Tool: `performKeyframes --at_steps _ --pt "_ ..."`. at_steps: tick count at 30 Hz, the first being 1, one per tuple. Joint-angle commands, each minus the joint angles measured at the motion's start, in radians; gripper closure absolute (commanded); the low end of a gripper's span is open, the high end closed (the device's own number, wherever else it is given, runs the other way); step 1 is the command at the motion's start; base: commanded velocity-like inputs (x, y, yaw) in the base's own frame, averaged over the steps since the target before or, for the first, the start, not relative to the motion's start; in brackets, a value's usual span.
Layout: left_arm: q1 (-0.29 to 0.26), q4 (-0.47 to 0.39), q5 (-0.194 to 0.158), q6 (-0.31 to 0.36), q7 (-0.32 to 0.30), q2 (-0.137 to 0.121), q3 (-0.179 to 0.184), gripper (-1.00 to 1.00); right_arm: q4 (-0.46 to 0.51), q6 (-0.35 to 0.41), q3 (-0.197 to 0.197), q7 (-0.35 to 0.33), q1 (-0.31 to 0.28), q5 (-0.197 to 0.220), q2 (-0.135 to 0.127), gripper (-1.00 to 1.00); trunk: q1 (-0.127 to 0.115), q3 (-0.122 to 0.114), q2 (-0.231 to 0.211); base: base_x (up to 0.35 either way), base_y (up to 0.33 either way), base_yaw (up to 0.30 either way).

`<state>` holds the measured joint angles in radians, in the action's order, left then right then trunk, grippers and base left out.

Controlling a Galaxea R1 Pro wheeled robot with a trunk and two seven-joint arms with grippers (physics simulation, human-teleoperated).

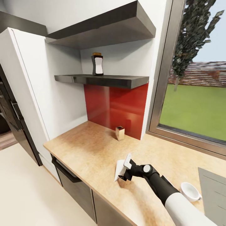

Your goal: Set up a coffee station on the kitchen countertop: keep the coffee maker on the countertop, move the bottle of coffee from the kitchen shelf to the counter next to the coffee maker, place a paper coffee filter on top of the coffee maker, put the saucer next to the coffee maker with the coffee cup on the saucer, and place the electric kettle next to the coffee maker.

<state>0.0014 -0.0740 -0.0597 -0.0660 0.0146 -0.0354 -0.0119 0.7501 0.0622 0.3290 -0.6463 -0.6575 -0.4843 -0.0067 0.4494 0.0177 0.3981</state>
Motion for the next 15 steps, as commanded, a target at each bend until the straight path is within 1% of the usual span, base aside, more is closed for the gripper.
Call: performKeyframes --at_steps 1,15 --pt "0.000 -0.001 -0.006 -0.001 0.001 0.000 0.000 -1.00 0.002 0.005 0.002 -0.003 -0.001 -0.004 -0.001 -1.00 0.001 0.002 0.002 0.000 0.015 0.000" --pt "0.000 -0.001 -0.006 -0.001 0.001 -0.001 -0.002 -1.00 0.000 0.004 0.004 -0.003 -0.001 -0.005 -0.001 -1.00 0.001 0.002 0.002 0.000 0.007 0.000"
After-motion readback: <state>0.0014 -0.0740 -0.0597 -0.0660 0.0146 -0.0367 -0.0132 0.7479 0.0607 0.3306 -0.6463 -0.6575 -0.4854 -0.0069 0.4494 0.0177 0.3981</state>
